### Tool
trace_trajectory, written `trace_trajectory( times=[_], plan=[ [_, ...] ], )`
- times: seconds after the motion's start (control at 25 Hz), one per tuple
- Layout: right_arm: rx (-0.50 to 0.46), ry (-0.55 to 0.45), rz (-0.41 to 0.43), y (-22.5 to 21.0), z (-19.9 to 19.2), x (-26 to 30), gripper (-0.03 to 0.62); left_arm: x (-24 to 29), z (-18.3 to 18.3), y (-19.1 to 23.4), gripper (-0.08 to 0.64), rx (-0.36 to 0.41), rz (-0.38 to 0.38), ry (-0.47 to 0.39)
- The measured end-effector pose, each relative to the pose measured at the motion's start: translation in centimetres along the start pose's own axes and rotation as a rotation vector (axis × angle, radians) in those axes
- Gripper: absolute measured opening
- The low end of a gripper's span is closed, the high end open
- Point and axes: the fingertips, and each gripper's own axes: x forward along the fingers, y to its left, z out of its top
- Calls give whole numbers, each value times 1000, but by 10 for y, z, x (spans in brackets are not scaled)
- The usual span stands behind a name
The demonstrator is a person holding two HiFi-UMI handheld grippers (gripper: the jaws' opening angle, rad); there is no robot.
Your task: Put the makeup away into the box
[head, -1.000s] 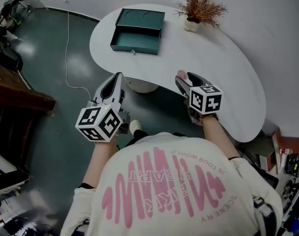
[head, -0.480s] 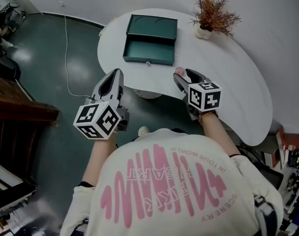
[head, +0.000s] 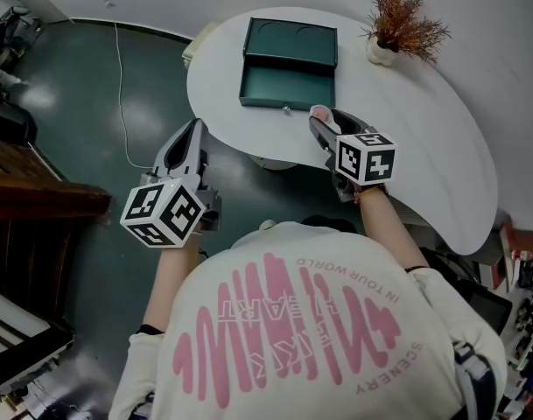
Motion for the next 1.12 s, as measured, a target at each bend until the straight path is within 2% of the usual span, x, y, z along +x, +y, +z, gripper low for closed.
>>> trace_trajectory(
  times=[0.28, 0.4, 0.56, 0.72, 0.88, 1.04, 1.12],
  plan=[
    [-17, 48, 24, 16, -7, 22, 233, -10, -10, 27, 3, -31, 44, 9],
    [-21, 63, 40, 20, -1, 29, 233, -7, -13, 37, 2, -40, 60, 21],
    [28, 61, 56, 13, 22, 41, 233, -2, -8, 51, 2, -70, 61, 17],
    [-15, 77, 37, 2, 40, 53, 233, 6, -1, 50, 2, -12, 68, 6],
    [-32, 171, 82, -4, 41, 72, 233, 16, -3, 60, 3, -45, 89, 11],
    [-112, 231, 91, -8, 44, 91, 233, 22, -3, 65, 3, -25, 118, 13],
    [-131, 252, 93, -9, 44, 101, 233, 22, -8, 70, 2, -48, 141, 15]
  ],
)
